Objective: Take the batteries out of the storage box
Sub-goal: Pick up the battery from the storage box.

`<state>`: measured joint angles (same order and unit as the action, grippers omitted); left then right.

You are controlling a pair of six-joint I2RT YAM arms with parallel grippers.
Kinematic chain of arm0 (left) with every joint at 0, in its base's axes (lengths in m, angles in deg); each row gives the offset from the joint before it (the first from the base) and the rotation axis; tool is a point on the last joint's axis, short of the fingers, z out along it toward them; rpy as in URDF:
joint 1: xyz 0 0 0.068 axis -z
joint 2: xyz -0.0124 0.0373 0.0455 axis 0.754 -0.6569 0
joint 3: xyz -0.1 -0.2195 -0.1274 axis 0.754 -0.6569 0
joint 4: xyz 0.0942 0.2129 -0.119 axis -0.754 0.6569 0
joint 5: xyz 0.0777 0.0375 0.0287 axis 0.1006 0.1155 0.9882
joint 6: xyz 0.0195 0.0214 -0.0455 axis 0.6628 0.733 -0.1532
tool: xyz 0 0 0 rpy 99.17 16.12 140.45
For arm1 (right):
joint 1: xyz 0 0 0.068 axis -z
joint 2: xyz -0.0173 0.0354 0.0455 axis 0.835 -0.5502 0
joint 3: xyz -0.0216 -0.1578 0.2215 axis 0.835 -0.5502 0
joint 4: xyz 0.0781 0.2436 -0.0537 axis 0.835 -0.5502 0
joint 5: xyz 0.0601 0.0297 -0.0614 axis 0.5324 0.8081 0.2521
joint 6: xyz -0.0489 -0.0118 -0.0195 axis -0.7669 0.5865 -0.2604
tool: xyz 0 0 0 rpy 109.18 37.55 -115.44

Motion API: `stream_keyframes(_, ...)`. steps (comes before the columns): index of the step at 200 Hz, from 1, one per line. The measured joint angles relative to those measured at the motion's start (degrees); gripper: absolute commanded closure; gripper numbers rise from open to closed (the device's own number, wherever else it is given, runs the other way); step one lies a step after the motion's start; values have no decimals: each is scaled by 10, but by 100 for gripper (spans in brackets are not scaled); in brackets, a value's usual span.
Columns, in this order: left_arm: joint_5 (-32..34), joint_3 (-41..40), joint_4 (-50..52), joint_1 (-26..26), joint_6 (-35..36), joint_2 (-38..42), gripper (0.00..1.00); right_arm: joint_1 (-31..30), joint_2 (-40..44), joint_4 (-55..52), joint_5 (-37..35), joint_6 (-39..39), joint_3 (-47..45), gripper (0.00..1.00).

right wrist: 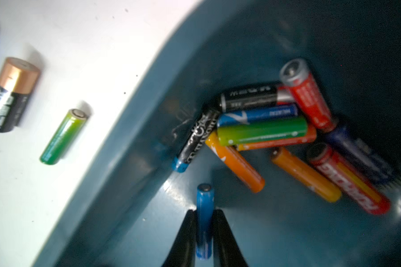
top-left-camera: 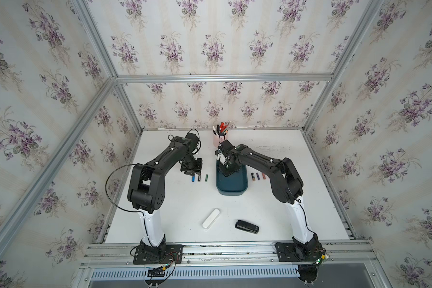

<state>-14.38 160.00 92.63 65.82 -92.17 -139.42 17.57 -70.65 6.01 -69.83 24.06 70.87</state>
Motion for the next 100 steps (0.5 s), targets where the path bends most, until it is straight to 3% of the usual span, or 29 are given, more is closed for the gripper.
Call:
stream_keyframes(37,-1,52,17,0,14,-28,59,2,57,13,0,24,-61,82)
stream_keyframes(100,-9,78,21,0,18,-39,59,18,81,21,5,31,-91,82)
